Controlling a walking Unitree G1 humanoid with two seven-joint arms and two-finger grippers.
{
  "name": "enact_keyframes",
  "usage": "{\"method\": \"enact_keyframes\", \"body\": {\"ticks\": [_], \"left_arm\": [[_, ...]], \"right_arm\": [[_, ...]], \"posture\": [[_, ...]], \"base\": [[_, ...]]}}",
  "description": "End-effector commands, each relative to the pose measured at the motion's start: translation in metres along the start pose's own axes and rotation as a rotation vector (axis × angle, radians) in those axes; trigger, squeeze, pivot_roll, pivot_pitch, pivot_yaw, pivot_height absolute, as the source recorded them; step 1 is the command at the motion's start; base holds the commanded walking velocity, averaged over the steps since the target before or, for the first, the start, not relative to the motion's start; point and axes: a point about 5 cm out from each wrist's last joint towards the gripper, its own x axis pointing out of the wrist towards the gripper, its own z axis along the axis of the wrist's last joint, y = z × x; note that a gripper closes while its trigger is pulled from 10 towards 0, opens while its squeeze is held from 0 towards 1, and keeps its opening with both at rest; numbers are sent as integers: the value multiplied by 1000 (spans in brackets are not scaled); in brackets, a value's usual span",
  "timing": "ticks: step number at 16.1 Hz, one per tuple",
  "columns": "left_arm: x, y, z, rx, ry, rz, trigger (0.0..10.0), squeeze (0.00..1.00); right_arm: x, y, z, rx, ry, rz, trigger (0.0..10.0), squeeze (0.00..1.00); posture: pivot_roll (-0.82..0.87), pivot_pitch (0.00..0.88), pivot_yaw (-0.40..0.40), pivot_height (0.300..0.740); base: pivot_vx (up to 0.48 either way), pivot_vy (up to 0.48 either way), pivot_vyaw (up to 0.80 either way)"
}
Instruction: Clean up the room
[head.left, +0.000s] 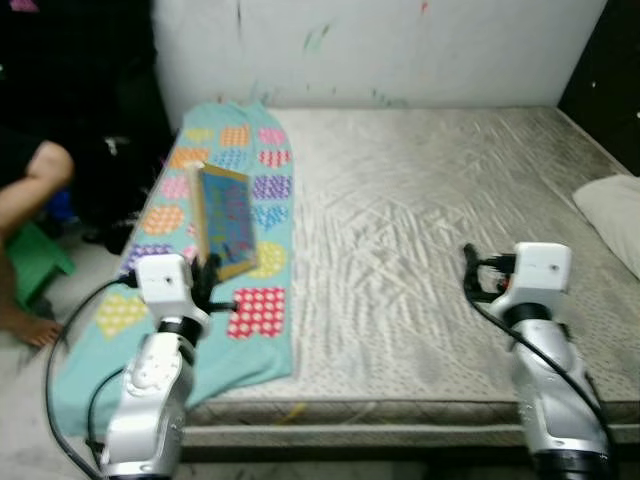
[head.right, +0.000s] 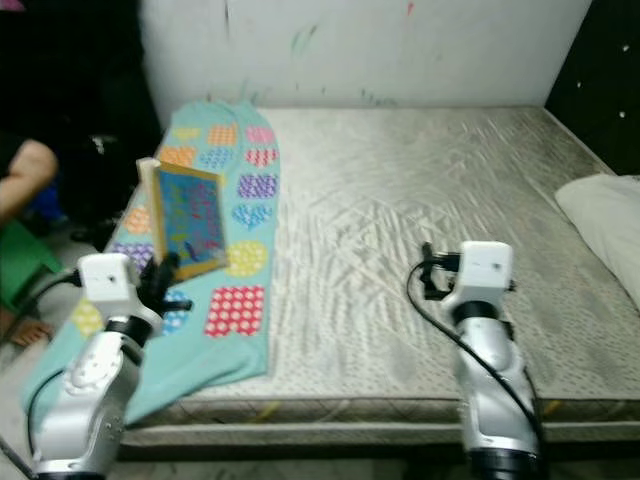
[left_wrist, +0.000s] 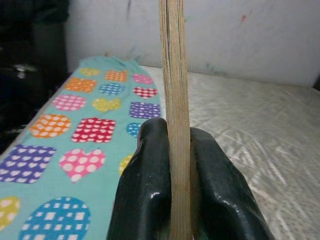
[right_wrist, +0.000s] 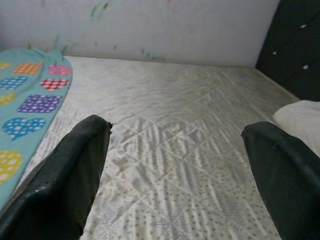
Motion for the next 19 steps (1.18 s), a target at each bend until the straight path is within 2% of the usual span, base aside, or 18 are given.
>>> {"method": "enact_keyframes", "body": {"ticks": [1, 16, 19], "left_arm": [[3, -5, 12, 2, -60, -21, 10000, 0], [5, -8, 12, 5, -61, -28, 10000, 0], [5, -10, 14, -17, -82, -41, 10000, 0]], "right_arm": [[1, -5, 1, -13, 3, -6, 10000, 0], [4, -3, 3, -15, -8, 0, 10000, 0], [4, -2, 4, -14, -10, 0, 10000, 0]], "posture": [[-121, 0, 39, 740], [-122, 0, 39, 740], [-123, 0, 39, 740]], "base": [[0, -311, 0], [0, -314, 0], [0, 0, 0]]}}
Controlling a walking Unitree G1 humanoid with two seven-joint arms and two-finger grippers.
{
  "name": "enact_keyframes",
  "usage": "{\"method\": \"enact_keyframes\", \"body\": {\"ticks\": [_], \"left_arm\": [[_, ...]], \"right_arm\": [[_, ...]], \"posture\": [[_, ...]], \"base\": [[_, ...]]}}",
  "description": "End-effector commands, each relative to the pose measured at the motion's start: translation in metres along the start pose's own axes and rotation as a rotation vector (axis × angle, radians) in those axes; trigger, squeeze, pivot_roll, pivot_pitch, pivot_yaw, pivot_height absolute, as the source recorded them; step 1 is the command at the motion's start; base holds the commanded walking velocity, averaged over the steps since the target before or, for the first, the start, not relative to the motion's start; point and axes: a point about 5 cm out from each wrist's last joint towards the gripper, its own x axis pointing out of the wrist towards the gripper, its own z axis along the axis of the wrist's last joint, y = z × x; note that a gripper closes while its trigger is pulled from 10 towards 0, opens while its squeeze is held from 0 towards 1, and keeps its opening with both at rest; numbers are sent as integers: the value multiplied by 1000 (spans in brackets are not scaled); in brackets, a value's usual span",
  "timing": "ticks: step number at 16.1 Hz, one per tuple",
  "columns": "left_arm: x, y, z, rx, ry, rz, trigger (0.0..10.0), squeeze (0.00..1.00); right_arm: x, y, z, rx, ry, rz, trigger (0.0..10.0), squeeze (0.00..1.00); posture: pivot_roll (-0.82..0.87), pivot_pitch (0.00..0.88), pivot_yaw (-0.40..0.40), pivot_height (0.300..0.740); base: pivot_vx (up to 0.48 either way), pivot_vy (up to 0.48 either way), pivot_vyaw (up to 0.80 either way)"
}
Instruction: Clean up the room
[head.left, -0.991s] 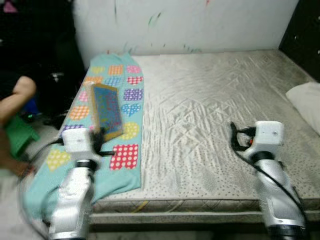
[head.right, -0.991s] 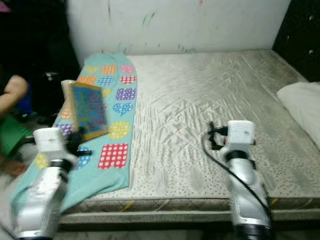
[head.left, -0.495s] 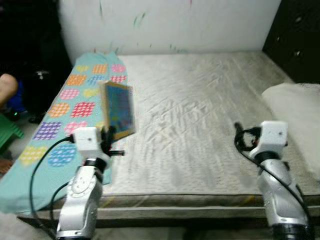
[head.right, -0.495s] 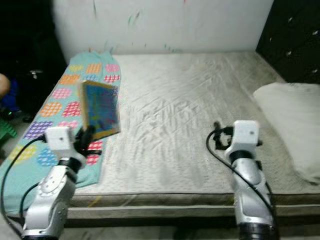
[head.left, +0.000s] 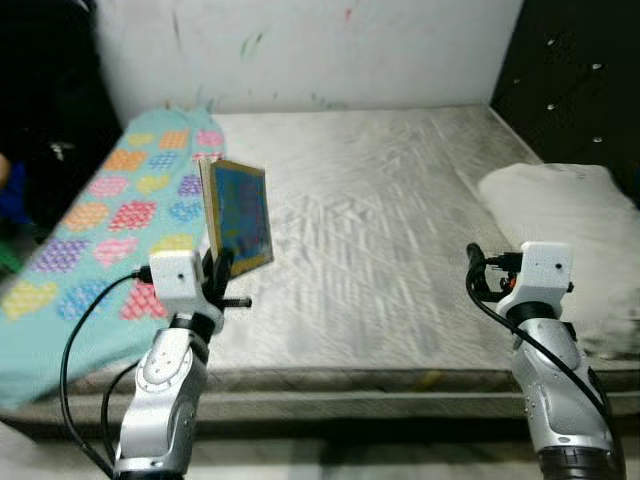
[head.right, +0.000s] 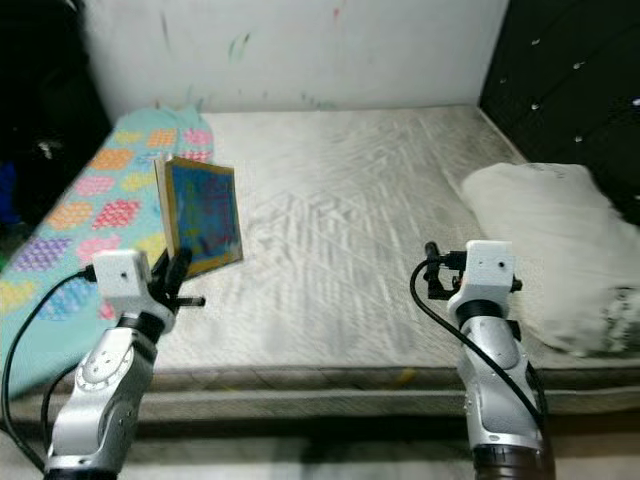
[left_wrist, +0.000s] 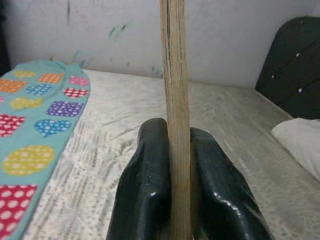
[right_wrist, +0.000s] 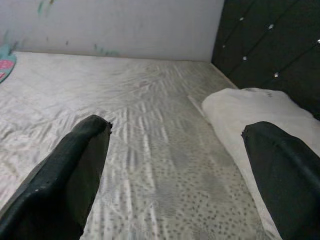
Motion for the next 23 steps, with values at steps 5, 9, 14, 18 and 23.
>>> {"method": "enact_keyframes", "body": {"ticks": [5, 9, 14, 18, 23], "left_arm": [[-1, -2, 15, -8, -85, -71, 10000, 0], [-1, -5, 16, -19, -91, -94, 10000, 0], [0, -5, 16, -20, -90, -99, 10000, 0], [-1, -5, 14, -24, -84, -96, 10000, 0], [2, -5, 14, -31, -78, -84, 10000, 0]], "right_arm": [[5, 6, 7, -1, -25, 28, 10000, 0], [6, 7, 7, -1, -28, 31, 10000, 0], [7, 7, 8, 1, -32, 31, 10000, 0], [7, 7, 8, -1, -35, 23, 10000, 0], [7, 5, 7, -7, -37, 10, 10000, 0]], "posture": [[-119, 0, 36, 740], [-119, 0, 35, 740], [-119, 0, 36, 740], [-121, 0, 38, 740], [-124, 0, 41, 740]], "base": [[0, 0, 0], [225, 0, 0], [305, 0, 0], [282, 0, 0], [153, 0, 0]]}}
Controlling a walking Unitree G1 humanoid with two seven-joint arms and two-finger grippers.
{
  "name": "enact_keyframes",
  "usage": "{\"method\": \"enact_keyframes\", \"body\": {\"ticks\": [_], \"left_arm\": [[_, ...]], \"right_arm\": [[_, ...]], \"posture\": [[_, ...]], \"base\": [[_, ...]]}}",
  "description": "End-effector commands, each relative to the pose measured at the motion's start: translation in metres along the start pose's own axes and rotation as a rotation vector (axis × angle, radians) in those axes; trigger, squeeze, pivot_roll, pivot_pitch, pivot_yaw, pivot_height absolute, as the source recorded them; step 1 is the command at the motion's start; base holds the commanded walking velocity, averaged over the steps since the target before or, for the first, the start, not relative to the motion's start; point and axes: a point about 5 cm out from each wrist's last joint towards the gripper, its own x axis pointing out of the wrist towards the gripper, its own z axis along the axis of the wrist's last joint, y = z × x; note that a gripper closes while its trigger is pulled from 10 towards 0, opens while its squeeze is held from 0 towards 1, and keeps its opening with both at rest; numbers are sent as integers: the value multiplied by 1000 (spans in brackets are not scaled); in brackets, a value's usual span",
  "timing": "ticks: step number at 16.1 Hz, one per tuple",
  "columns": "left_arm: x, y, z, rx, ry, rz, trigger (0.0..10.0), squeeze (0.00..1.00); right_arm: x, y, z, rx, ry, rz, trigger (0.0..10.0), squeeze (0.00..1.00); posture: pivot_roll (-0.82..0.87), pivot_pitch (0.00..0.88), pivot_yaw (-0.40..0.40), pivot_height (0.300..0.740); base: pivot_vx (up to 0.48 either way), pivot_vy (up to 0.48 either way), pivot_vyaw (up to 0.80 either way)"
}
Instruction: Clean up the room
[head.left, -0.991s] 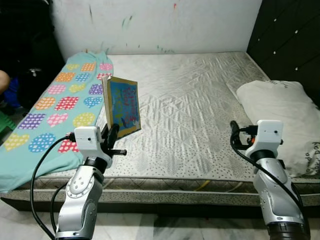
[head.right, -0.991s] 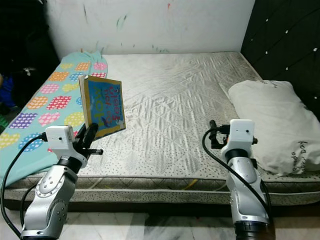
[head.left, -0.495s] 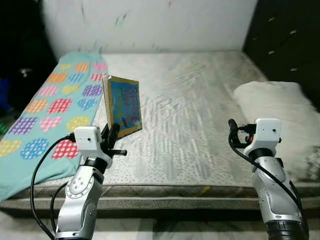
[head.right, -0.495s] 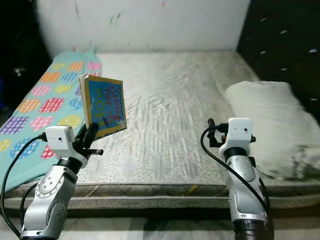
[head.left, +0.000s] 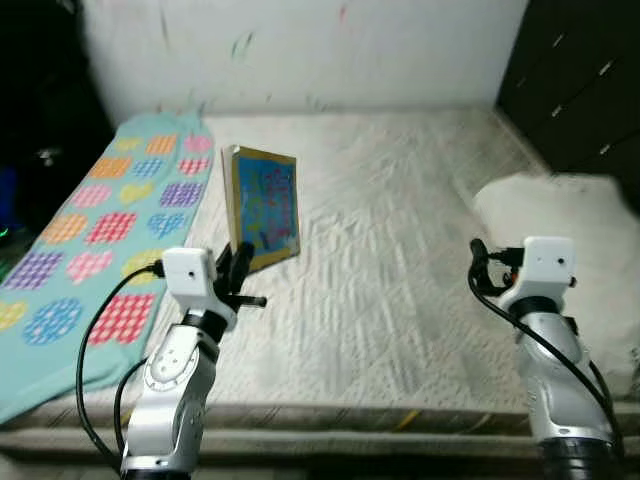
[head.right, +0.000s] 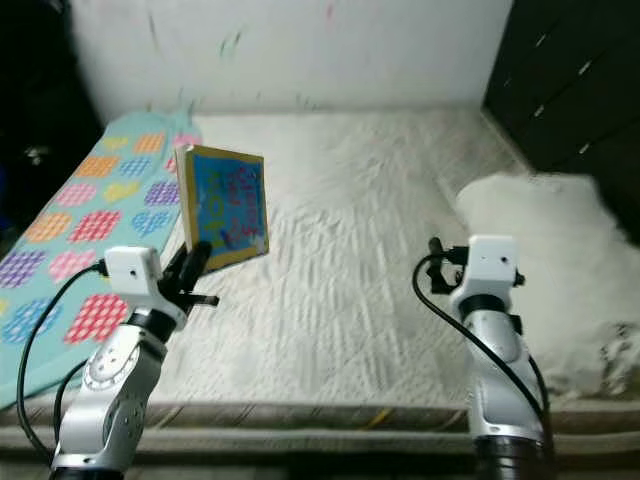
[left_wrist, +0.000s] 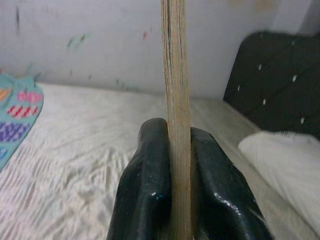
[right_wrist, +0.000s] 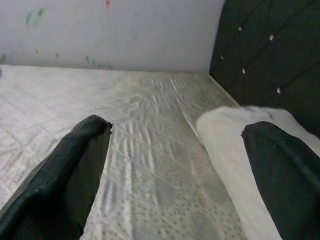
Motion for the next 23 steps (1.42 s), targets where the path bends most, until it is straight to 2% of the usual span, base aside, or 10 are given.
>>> {"method": "enact_keyframes", "body": {"ticks": [1, 6, 21, 23], "left_arm": [[-2, 11, 8, 13, -32, 60, 10000, 0], [-2, 12, 5, 24, -16, 73, 10000, 0], [0, 11, 5, 24, -16, 72, 10000, 0], [0, 11, 6, 16, -20, 79, 10000, 0]], "right_arm": [[1, 6, 3, -3, -16, 17, 10000, 0], [1, 6, 3, -6, -16, 19, 10000, 0], [1, 7, 3, -11, -16, 27, 10000, 0], [1, 7, 3, -12, -15, 27, 10000, 0]], "posture": [[-124, 0, 41, 740], [-125, 0, 41, 740], [-128, 0, 38, 740], [-127, 0, 38, 740]], "base": [[0, 0, 0], [0, 0, 0], [0, -314, 0], [0, 0, 0]]}}
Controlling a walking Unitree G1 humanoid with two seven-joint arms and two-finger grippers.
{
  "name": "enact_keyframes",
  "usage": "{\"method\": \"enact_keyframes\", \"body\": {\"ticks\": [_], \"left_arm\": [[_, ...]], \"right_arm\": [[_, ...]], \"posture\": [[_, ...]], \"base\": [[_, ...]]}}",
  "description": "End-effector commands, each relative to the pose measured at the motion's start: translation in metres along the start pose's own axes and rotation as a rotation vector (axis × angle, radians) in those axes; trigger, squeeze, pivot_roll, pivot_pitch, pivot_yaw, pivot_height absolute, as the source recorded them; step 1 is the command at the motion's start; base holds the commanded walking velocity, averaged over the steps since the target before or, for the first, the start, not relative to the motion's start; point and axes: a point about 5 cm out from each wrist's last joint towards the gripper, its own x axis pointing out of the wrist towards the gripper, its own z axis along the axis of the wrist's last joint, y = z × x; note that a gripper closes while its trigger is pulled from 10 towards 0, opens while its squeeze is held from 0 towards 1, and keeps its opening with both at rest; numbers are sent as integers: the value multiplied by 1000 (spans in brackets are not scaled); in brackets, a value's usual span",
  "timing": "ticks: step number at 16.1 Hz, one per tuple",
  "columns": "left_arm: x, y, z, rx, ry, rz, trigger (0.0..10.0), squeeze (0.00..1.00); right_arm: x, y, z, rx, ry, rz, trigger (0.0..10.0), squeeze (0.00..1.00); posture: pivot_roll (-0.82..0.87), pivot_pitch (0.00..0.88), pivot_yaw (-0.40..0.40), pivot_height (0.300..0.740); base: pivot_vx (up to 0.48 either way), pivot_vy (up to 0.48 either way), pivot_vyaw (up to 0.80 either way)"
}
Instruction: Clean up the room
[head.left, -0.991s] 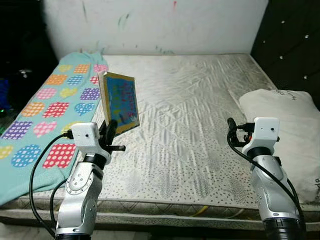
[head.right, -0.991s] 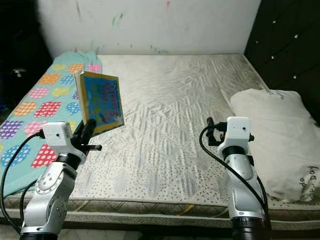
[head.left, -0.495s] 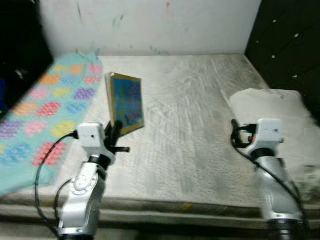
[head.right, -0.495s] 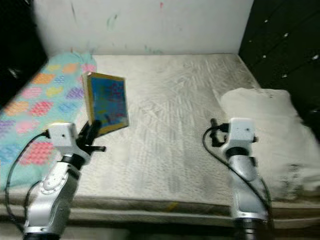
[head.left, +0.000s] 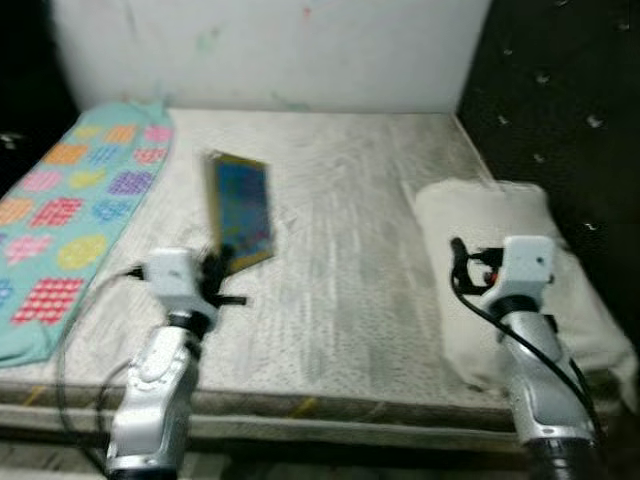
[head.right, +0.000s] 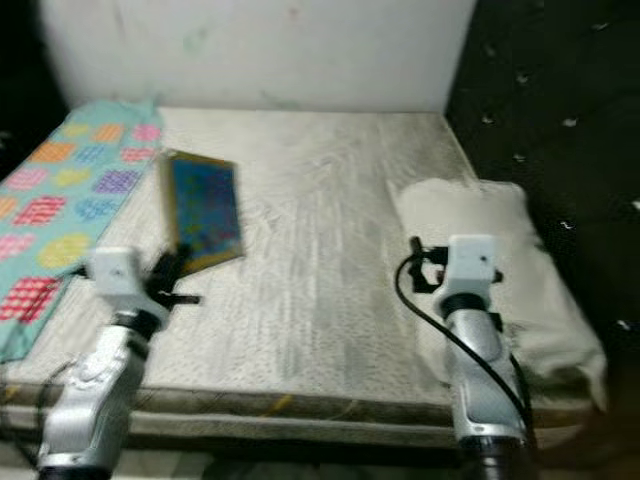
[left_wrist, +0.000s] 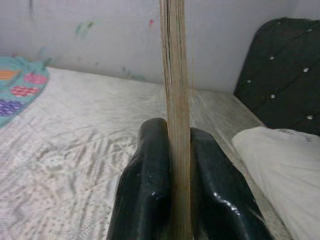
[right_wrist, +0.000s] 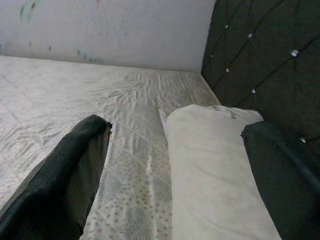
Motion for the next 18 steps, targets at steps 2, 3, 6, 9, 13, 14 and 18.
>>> {"method": "enact_keyframes", "body": {"ticks": [2, 3, 6, 9, 13, 14, 18], "left_arm": [[2, -3, 8, 3, -45, -6, 10000, 0], [2, -2, 8, 5, -44, -3, 10000, 0], [2, -3, 10, 24, -54, -15, 10000, 0], [2, -5, 9, 9, -48, -22, 10000, 0], [4, -5, 9, 7, -45, -25, 10000, 0], [3, -5, 10, 7, -46, -25, 10000, 0], [2, -5, 9, -10, -51, -22, 10000, 0]], "right_arm": [[1, -4, 2, -6, -5, -12, 10000, 0], [1, -4, 2, -5, -5, -11, 10000, 0], [2, -2, 3, -1, -8, -5, 10000, 0], [3, -2, 3, -16, -11, -1, 10000, 0], [3, -2, 2, -16, -8, -4, 10000, 0], [2, -2, 2, -15, -8, -4, 10000, 0], [2, -2, 2, -14, -7, -5, 10000, 0]], "posture": [[-125, 0, 37, 740], [-123, 0, 37, 740], [-120, 0, 35, 740], [-122, 0, 37, 740], [-122, 0, 37, 740], [-120, 0, 39, 740], [-119, 0, 39, 740]], "base": [[0, 0, 0], [0, 0, 0], [0, 0, 0], [0, -115, 0], [0, -480, 0], [0, -480, 0], [0, -360, 0]]}}
